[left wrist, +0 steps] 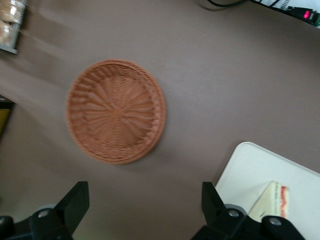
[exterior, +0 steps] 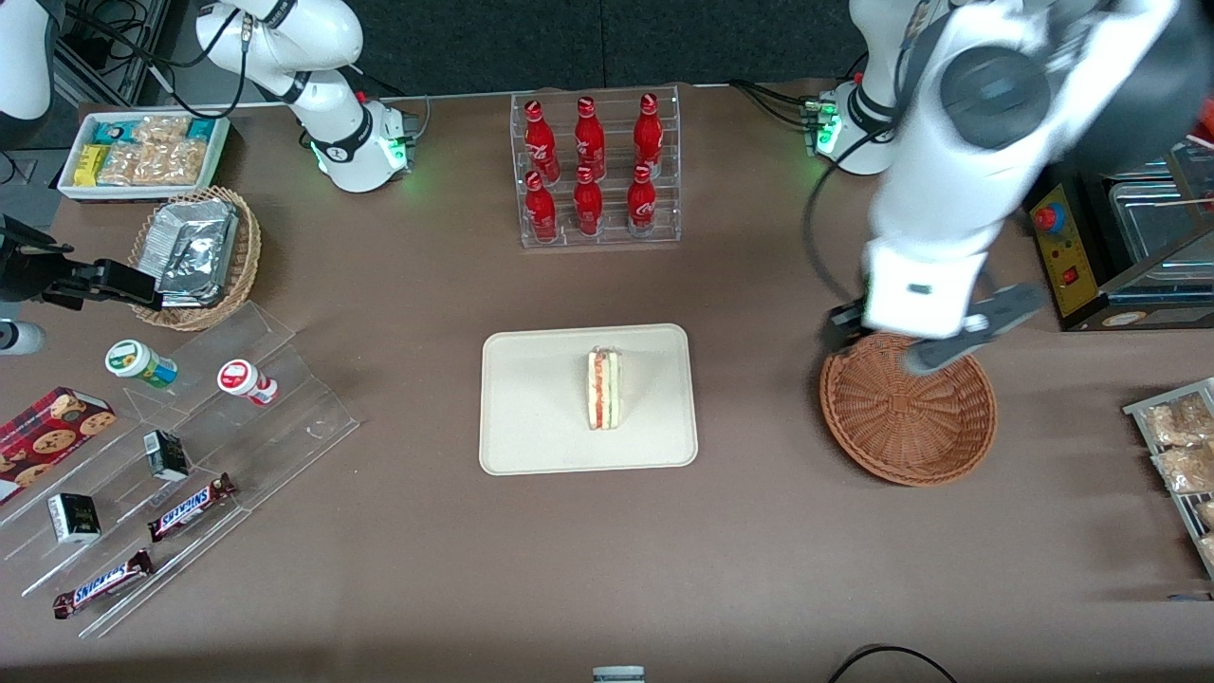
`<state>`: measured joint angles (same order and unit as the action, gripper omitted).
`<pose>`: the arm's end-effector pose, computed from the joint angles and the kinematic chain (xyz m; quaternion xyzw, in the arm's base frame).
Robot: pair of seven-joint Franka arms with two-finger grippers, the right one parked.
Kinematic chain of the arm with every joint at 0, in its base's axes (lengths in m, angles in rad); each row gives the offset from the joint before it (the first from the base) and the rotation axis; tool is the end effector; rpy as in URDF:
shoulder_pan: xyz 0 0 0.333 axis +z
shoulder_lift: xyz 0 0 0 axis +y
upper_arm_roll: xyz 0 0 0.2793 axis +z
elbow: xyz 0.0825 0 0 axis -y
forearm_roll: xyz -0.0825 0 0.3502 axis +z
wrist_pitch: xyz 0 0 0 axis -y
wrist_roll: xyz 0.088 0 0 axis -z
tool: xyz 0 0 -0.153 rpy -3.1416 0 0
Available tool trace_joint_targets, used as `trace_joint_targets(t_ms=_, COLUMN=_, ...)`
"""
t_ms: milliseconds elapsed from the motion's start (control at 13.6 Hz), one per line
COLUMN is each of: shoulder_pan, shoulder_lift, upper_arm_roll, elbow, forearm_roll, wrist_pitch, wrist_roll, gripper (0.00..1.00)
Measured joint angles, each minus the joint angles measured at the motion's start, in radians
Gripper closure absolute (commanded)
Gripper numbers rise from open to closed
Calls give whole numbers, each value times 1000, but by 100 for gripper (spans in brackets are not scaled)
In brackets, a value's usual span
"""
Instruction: Place sandwich from basket to tray
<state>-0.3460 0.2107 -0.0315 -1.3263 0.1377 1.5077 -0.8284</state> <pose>0.5382 -0.1882 0.5291 -0.9717 -0.2266 -0.0251 0.0622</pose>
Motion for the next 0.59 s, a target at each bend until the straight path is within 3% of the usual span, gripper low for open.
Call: trace_joint_targets(t_ms=590, shoulder_pan=300, shoulder_lift=-229, upper_arm_roll=12, elbow=-79, forearm_roll=-139, wrist_pitch=-182, wrist_roll=582, gripper=0)
